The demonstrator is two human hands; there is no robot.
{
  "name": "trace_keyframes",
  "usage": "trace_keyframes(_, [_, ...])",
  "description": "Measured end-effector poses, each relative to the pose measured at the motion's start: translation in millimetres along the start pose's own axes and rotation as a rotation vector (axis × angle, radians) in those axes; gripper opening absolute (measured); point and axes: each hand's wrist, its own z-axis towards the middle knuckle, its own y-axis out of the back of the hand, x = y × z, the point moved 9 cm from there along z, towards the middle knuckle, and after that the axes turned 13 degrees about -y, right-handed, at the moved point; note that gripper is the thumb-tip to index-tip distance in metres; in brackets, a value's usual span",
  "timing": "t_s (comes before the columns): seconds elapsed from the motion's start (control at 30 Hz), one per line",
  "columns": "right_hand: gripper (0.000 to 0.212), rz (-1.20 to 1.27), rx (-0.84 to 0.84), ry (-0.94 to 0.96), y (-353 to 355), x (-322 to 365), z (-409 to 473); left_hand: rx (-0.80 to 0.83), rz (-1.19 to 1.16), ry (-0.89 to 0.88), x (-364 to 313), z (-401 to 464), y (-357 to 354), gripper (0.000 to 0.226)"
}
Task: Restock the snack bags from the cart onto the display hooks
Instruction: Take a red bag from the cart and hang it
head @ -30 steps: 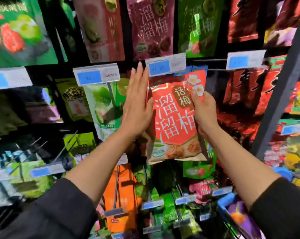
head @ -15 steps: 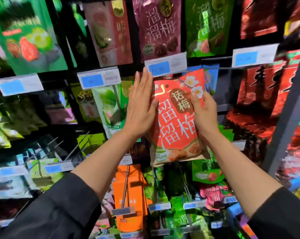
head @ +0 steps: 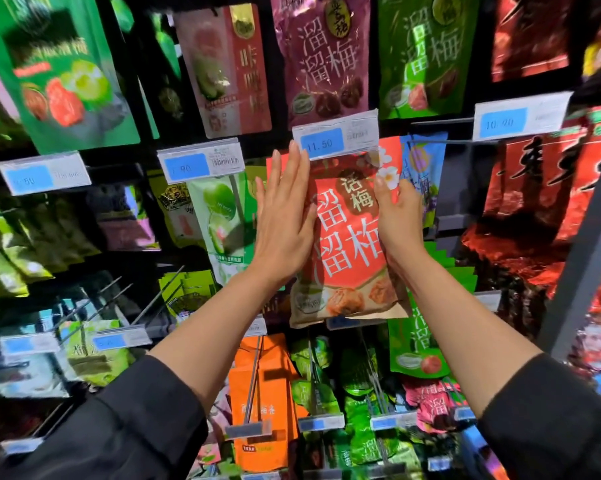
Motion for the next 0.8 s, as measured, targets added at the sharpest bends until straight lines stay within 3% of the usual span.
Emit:
trace_keyframes(0.27, [0.028,0.028,-0.046,0.062,-0.1,13.4,-3.0,-0.011,-0.011,-0.010,1.3,0.6,-0.2,0.060])
trace_keyframes(0.53, [0.027,0.047,-0.091,0.013,1.6,-4.2,6.6,-0.021,-0.008,-0.013,2.9,0.0,-2.4,0.058])
trace_keyframes(0.7, [0.026,-0.066,-0.114,-0.062,-10.6,-13.8,24.2,-0.015,0.009,-0.024,3.3,0.2,-3.1,0.062])
trace_keyframes(0.8, [0.008,-0.148,-0.112,-0.087,-19.2,-20.8,40.9,-0.025,0.013,-0.030,3.0,-0.1,-4.9,0.066])
